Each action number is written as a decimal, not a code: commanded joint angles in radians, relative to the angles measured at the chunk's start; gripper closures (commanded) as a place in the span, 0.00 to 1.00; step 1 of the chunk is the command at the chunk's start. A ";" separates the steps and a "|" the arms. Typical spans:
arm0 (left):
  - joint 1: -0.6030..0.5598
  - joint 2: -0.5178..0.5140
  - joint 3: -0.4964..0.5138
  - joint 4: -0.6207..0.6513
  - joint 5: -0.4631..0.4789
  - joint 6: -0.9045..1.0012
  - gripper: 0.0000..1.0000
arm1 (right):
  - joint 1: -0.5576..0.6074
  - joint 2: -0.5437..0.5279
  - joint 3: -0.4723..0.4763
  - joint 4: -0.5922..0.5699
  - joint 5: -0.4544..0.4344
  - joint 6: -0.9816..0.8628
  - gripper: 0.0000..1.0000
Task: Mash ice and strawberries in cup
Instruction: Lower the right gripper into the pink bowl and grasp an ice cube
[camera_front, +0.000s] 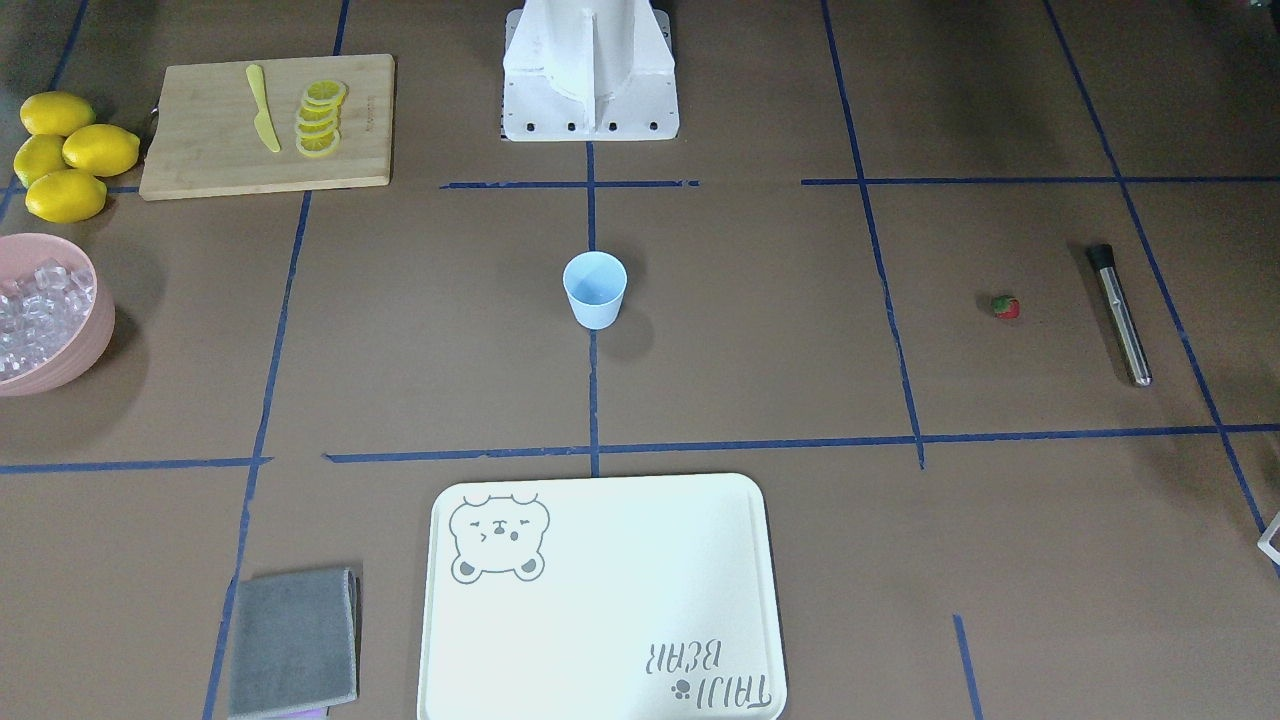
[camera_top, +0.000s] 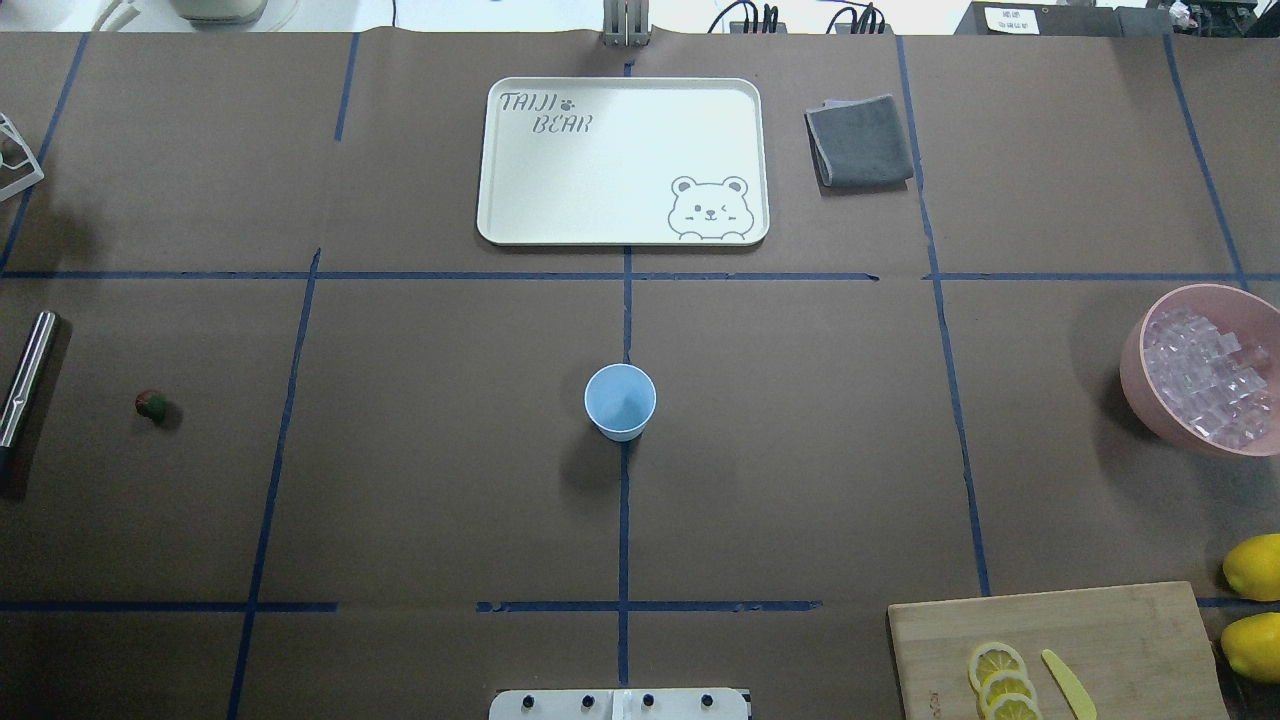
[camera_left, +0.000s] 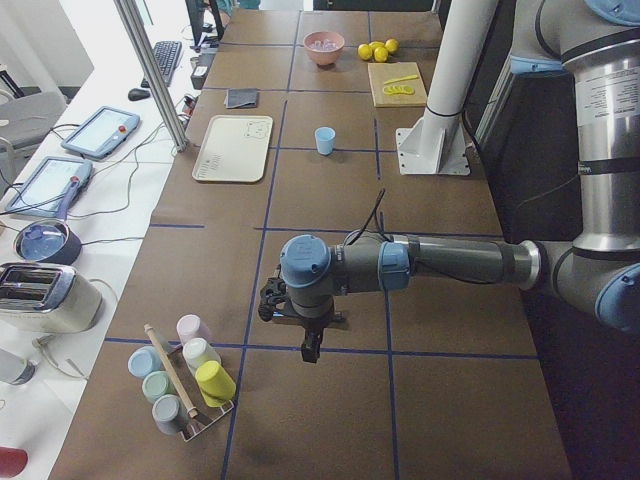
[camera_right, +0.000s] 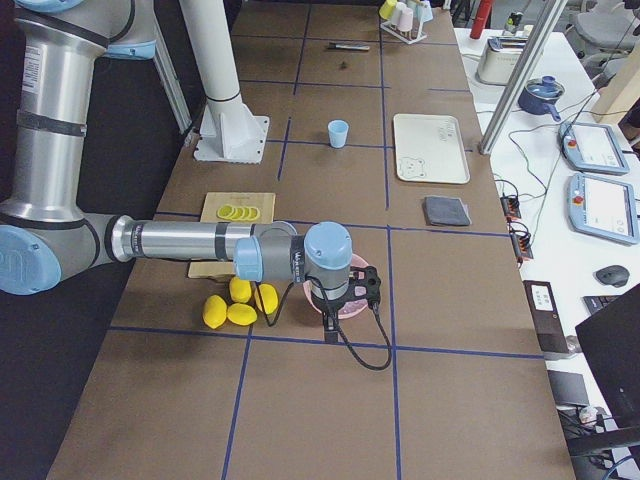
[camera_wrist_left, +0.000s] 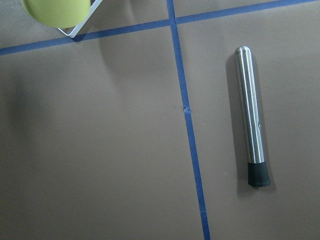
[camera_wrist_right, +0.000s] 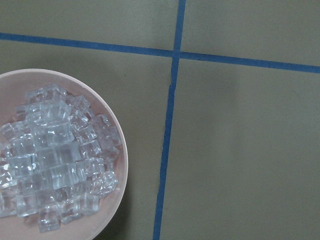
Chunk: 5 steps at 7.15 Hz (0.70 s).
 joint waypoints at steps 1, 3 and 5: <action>0.000 0.000 0.007 0.000 0.002 0.003 0.00 | 0.000 0.000 -0.005 0.036 0.001 -0.001 0.00; 0.000 0.000 0.019 -0.002 0.000 0.001 0.00 | -0.002 0.000 0.001 0.044 0.010 0.001 0.00; 0.000 0.000 0.019 0.000 0.000 0.000 0.00 | -0.067 0.001 0.015 0.179 0.081 -0.001 0.00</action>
